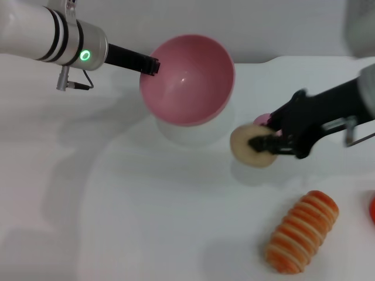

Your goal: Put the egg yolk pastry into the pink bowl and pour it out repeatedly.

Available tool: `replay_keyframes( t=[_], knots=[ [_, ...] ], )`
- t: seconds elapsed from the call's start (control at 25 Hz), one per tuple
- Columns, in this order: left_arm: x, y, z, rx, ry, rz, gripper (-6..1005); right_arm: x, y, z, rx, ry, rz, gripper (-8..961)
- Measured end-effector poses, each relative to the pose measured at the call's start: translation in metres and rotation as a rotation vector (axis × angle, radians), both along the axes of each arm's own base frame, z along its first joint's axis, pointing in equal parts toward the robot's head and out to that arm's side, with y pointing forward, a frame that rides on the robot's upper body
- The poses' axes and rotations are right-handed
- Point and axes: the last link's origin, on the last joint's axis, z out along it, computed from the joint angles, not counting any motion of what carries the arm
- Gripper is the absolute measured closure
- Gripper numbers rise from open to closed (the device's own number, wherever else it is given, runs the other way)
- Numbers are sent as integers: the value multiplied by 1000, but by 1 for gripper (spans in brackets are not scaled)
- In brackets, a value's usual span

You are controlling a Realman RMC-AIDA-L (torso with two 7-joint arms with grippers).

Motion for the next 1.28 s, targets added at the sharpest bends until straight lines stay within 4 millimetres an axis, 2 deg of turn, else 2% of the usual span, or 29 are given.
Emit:
replay_keyframes(
  t=[0.04,0.16,0.32,0.52,0.76,0.8,0.88,1.08,1.16,1.2,1.24,1.28],
  knots=[
    [0,0,0,0,0,0,941,-3,-1,5,12,4,15,744],
    [0,0,0,0,0,0,941,-19,-7,39,124,39,86,766],
    [3,-15,-12,-116,10,20,941,-21,3,59,243,98,85,781],
    [17,-29,-30,-209,44,2,940,-10,17,48,268,136,83,784],
    [29,-35,-39,-243,17,-19,940,-3,30,23,233,177,37,791],
    [38,-36,-45,-251,-11,-42,940,-2,31,18,225,187,37,793],
    [43,-37,-49,-260,-12,-57,939,-2,32,17,225,192,40,795],
    [47,-38,-53,-264,-14,-68,939,3,31,25,258,243,34,728],
    [48,-37,-53,-251,-26,-76,939,7,30,34,289,283,32,573],
    [48,-37,-53,-251,-26,-76,939,14,26,48,337,361,47,496],
    [48,-37,-53,-251,-26,-76,939,14,26,48,337,361,47,466],
    [54,-32,-55,-195,-71,-116,939,19,23,57,368,416,58,436]
  ],
)
